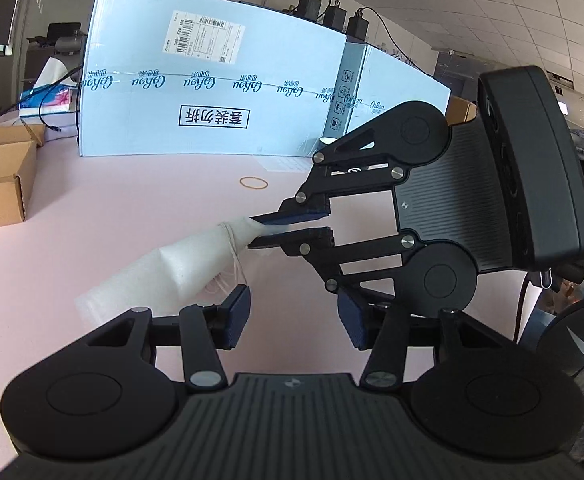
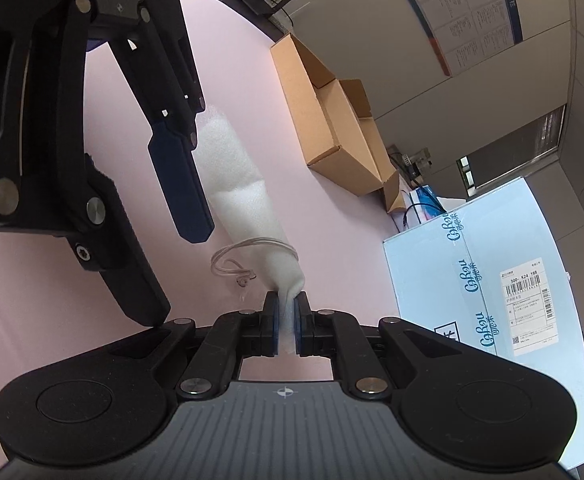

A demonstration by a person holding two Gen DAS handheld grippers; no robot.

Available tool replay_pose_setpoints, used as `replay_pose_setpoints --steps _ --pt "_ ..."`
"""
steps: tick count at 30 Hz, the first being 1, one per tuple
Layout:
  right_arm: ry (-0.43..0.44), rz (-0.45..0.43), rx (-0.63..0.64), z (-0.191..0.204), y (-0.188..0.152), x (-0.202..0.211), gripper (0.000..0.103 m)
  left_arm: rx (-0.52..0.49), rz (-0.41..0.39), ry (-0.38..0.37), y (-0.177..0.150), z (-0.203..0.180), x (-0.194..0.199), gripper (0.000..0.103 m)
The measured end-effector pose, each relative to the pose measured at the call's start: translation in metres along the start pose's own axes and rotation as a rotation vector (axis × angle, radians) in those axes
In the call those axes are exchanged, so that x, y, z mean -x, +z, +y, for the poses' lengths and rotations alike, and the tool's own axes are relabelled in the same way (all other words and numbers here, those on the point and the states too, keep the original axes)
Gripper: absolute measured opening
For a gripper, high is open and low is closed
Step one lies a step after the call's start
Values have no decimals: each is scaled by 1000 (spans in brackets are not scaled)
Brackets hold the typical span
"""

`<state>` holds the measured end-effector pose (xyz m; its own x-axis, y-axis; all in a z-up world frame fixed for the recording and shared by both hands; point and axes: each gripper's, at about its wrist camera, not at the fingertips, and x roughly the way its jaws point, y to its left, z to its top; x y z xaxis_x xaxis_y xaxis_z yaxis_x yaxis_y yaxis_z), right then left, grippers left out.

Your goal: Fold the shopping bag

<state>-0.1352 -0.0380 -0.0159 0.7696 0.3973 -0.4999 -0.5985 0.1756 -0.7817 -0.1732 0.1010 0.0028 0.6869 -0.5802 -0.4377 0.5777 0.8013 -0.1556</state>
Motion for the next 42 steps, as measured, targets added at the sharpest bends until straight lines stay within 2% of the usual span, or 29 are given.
replay_pose_setpoints --steps 4,9,17,21,26,27,29,30,31,32,42 --pt "-2 -10 -58 -6 -3 12 7 -27 36 14 -2 -7 -7 45" --pt "16 -1 -87 -7 -11 23 7 -60 45 81 -3 -6 -8 45" --pt "63 29 -76 10 -20 22 7 -71 57 151 2 2 -12 45" --pt "51 17 -82 9 -16 20 7 -117 61 105 0 -18 -18 46" --pt "59 -2 -68 11 -13 25 7 -139 57 127 -3 -28 -26 45" --pt "59 -3 -66 12 -14 26 7 -126 52 122 -2 -26 -28 44" --pt "59 -2 -69 14 -16 27 7 -113 49 114 -2 -25 -32 29" --pt "59 2 -70 14 -17 27 7 -115 53 120 -2 -25 -35 16" --pt "59 7 -70 14 -18 27 7 -112 53 131 -3 -23 -38 6" --pt "59 11 -72 14 -20 27 7 -102 49 130 -4 -21 -37 3" --pt "71 29 -94 14 -32 25 7 -31 45 148 -5 -1 -27 3"
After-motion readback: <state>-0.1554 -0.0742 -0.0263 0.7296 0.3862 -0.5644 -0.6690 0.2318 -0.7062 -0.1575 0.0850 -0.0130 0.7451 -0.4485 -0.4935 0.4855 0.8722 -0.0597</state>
